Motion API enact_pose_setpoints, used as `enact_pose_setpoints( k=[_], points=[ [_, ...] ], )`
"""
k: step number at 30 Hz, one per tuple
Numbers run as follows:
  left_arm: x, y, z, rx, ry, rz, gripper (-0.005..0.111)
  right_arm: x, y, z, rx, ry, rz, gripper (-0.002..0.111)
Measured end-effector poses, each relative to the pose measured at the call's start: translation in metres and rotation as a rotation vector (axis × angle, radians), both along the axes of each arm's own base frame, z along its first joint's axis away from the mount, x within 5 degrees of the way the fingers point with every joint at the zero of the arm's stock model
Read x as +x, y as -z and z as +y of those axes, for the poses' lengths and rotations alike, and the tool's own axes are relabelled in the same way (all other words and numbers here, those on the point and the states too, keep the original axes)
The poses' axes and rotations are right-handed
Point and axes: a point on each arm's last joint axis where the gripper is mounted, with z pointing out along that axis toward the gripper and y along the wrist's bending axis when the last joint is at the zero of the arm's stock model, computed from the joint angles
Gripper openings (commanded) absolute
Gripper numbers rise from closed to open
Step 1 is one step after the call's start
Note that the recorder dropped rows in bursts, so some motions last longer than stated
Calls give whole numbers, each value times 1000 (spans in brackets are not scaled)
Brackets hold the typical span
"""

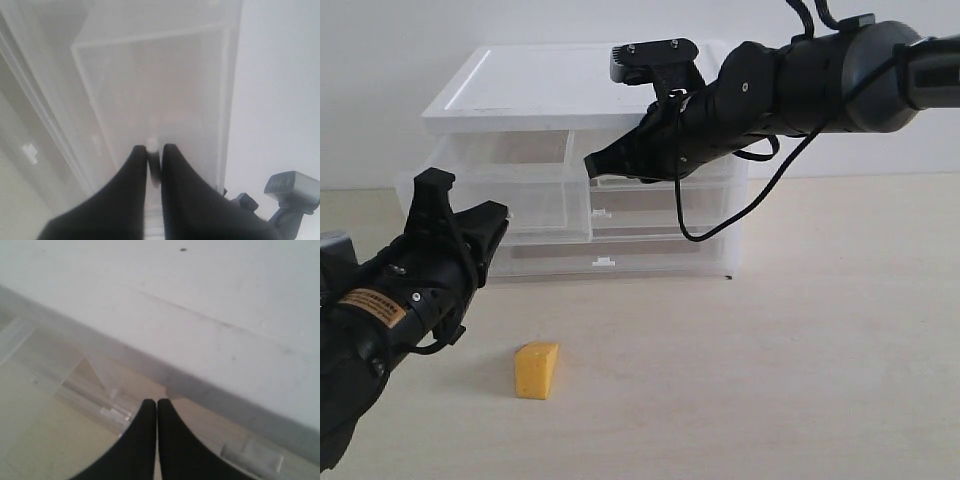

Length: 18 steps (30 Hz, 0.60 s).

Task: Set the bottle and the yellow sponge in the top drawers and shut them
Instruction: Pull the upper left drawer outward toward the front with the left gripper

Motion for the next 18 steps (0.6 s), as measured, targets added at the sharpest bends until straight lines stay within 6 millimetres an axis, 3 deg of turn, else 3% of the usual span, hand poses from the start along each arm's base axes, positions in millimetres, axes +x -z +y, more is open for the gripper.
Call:
enact_pose_setpoints(
  k=[11,14,18],
  points=[
    [-1,0,-1,7,12,-1,6,0,0,0,-3,-3,0,0],
    [-1,1,-1,15,21,-4,21,0,0,0,-6,-5,0,0],
    [-6,-5,-10,42,124,-75,49,0,1,0,-3,-5,-1,0]
  ],
)
